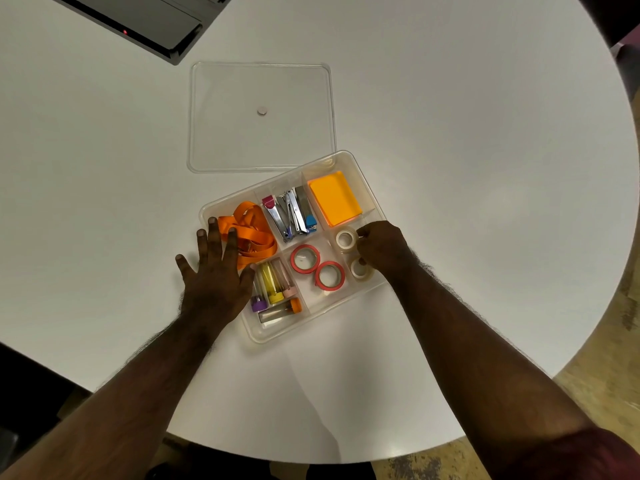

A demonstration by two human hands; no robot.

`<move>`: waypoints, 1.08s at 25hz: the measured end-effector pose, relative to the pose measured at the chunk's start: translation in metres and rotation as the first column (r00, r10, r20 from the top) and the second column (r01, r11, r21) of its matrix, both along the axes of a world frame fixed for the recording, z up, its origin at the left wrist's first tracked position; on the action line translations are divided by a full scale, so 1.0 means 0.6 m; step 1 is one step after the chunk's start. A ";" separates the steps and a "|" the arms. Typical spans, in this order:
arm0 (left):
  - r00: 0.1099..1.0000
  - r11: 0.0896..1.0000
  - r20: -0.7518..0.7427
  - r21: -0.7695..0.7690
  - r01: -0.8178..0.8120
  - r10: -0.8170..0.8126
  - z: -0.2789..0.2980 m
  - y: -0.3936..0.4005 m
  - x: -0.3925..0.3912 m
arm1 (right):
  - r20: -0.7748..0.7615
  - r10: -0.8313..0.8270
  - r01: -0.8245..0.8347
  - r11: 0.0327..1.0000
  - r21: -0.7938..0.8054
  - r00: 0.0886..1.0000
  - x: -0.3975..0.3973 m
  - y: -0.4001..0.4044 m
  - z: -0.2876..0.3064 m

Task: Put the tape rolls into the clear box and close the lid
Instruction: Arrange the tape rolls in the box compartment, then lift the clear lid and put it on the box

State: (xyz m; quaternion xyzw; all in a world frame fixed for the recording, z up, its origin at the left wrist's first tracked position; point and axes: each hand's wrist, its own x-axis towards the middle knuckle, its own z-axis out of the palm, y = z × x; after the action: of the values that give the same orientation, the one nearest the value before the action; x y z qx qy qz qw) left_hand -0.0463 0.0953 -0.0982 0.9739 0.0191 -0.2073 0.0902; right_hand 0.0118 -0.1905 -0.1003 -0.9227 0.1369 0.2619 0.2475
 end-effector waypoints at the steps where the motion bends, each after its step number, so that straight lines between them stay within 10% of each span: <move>1: 1.000 1.000 0.000 -0.003 -0.003 0.003 -0.001 0.000 0.000 | -0.006 -0.025 0.025 1.000 0.016 1.000 -0.001 -0.001 0.003; 9: 0.998 0.996 0.047 -0.082 -0.039 0.043 0.011 0.003 0.009 | 0.195 -0.014 0.034 0.995 -0.097 0.981 -0.011 -0.008 0.055; 15: 0.906 0.965 0.378 -0.242 -0.103 0.192 0.061 0.048 0.103 | 0.162 -0.400 0.292 0.842 0.455 0.902 0.014 -0.001 0.110; 22: 0.908 0.945 0.321 -0.272 -0.183 0.268 0.039 0.122 0.257 | 0.522 -0.100 0.026 0.989 0.146 0.847 0.131 0.072 0.094; 27: 0.954 0.928 0.046 -0.251 -0.275 0.295 -0.013 0.143 0.308 | 0.226 0.114 -0.089 0.989 -0.117 0.967 0.236 0.082 0.043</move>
State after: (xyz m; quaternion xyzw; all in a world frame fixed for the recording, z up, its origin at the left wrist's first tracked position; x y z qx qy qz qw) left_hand 0.1382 0.1809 -0.1059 0.9503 0.1314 -0.1522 0.2378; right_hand 0.1536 -0.1413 -0.0746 -0.9646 0.0733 0.1570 0.1986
